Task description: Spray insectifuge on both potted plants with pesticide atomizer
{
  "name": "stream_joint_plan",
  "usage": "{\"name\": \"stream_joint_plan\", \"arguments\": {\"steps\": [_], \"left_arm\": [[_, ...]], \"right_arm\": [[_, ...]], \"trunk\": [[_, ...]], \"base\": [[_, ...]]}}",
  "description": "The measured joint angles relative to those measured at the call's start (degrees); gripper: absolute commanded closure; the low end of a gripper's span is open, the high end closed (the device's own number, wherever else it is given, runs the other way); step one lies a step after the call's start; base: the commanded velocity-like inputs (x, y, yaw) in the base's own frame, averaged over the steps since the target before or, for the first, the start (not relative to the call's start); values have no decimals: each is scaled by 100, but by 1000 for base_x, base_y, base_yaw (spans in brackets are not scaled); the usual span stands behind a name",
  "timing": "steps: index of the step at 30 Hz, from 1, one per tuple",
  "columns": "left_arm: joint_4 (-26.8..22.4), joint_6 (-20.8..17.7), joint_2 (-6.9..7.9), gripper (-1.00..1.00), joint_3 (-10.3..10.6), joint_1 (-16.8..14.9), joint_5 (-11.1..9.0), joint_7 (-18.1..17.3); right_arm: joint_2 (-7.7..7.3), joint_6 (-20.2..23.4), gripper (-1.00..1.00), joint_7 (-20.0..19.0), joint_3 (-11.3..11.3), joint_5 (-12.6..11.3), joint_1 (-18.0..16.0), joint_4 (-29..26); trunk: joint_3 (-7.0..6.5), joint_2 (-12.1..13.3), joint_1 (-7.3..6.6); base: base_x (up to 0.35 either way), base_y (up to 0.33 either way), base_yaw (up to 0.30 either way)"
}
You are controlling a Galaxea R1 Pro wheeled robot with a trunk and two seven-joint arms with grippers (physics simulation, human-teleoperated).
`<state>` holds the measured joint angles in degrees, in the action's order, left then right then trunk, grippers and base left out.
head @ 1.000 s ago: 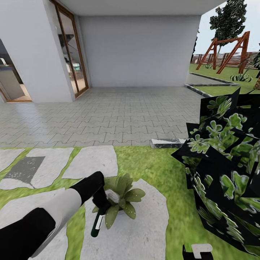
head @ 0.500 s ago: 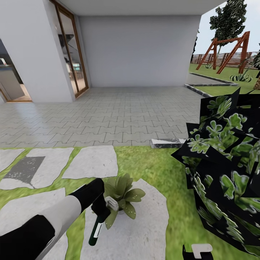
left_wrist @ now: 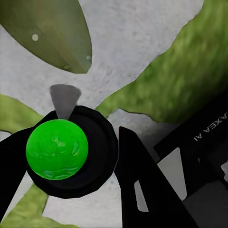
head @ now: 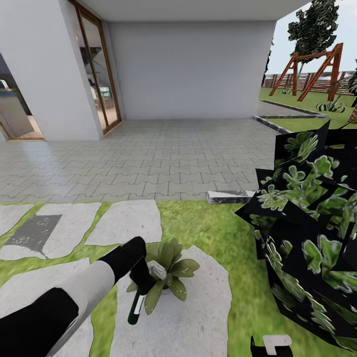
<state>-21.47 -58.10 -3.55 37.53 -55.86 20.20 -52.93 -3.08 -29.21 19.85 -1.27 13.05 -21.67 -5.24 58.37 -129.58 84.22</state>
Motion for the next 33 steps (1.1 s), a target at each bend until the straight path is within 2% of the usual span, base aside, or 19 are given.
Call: {"name": "stream_joint_plan", "arguments": {"steps": [4, 7, 9, 14, 19, 22, 25, 30, 33], "left_arm": [[15, 9, 71, 100, -24, 52, 15, 8], [13, 13, 227, 100, -28, 64, 21, 15], [11, 6, 241, 100, -33, 43, 4, 15], [-6, 0, 159, 100, -22, -5, -12, 8], [-8, -1, -96, 100, -19, -17, -13, 14], [-3, 7, -117, 100, -13, -1, 9, 10], [4, 15, -16, 100, -16, 32, 30, 12], [8, 34, 351, 100, -14, 71, 36, 1], [9, 25, 438, 100, -33, 75, 9, 0]], "right_arm": [[0, 0, -100, 0, 0, 0, 0, 0], [0, 0, -100, 0, 0, 0, 0, 0], [0, 0, -100, 0, 0, 0, 0, 0], [0, 0, -100, 0, 0, -2, 0, 0], [0, 0, -100, 0, 0, 0, 0, 0], [0, 0, -100, 0, 0, 0, 0, 0], [0, 0, -100, 0, 0, 0, 0, 0], [0, 0, -100, 0, 0, 0, 0, 0], [0, 0, -100, 0, 0, -1, 0, 0]], "trunk": [[0, 0, 0], [0, 0, 0], [0, 0, 0], [0, 0, 0], [0, 0, 0], [0, 0, 0], [0, 0, 0], [0, 0, 0], [0, 0, 0]], "base": [[0, 0, 0], [0, 0, 0], [0, 0, 0], [0, 0, 0], [0, 0, 0], [0, 0, 0], [0, 0, 0], [0, 0, 0], [0, 0, 0]]}}
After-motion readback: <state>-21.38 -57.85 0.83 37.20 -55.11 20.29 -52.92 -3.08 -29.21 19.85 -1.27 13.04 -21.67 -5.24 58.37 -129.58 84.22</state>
